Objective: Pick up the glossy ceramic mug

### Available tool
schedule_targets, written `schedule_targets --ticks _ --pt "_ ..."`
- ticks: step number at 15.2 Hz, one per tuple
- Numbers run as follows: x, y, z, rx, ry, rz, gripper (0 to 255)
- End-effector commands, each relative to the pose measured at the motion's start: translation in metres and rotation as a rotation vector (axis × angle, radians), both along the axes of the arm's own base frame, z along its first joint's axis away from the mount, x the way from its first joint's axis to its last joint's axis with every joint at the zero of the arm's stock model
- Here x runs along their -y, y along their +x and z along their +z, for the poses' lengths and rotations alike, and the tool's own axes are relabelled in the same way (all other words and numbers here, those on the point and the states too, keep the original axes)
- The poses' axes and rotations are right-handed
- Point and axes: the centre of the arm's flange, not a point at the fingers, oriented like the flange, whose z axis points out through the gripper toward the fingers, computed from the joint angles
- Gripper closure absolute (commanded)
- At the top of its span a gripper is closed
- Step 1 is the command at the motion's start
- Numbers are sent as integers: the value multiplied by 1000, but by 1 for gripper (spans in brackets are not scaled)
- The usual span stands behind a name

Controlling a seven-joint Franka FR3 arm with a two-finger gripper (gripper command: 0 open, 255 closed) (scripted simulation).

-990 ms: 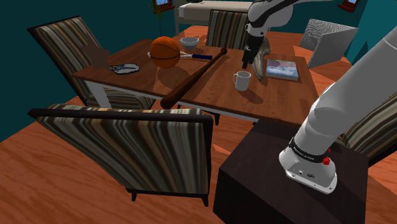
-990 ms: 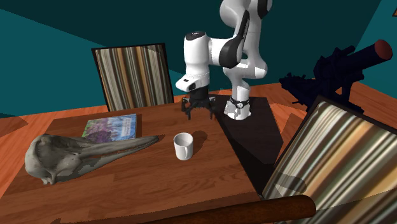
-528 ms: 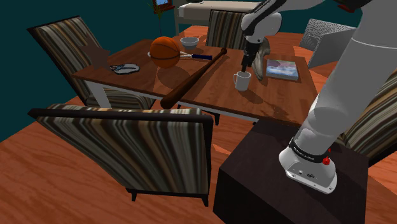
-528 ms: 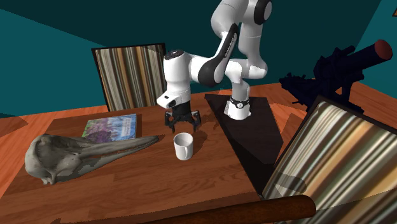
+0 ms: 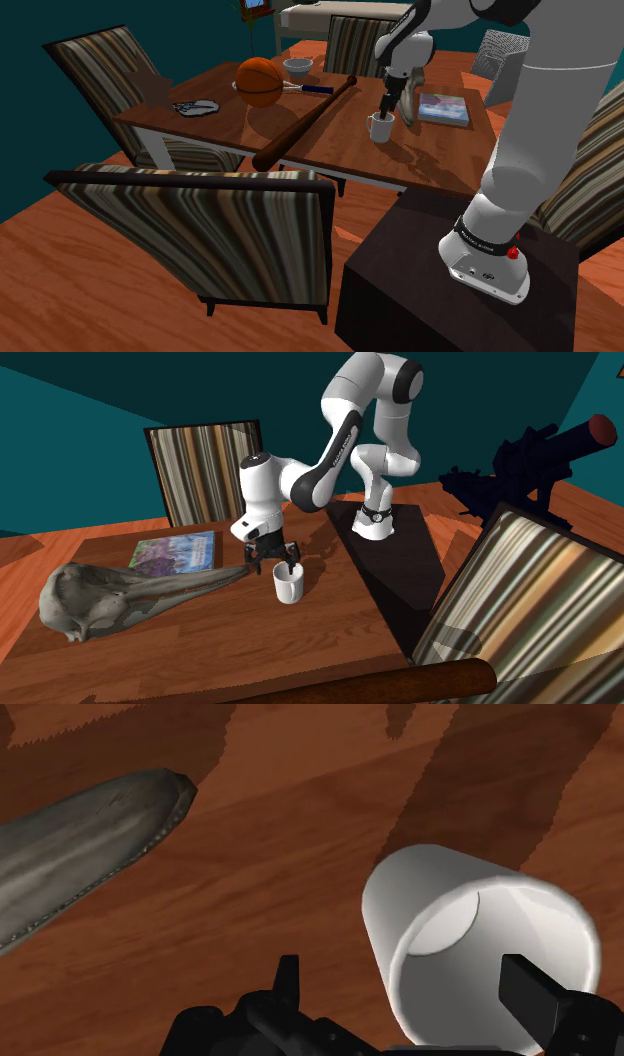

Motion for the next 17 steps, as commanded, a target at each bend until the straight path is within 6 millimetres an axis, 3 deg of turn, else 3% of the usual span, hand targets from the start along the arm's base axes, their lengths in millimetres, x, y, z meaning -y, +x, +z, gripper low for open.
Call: schedule_targets --ticks 1,3,5,6,15,17 --pt "1 -1 -11 0 0 0 0" --pt "1 -1 -24 0 0 0 0" --pt "1 -1 -24 0 0 0 0" --pt "1 -1 -24 0 0 0 255" --pt "1 -1 -24 0 0 0 255" --pt "1 -1 -14 0 0 0 255"
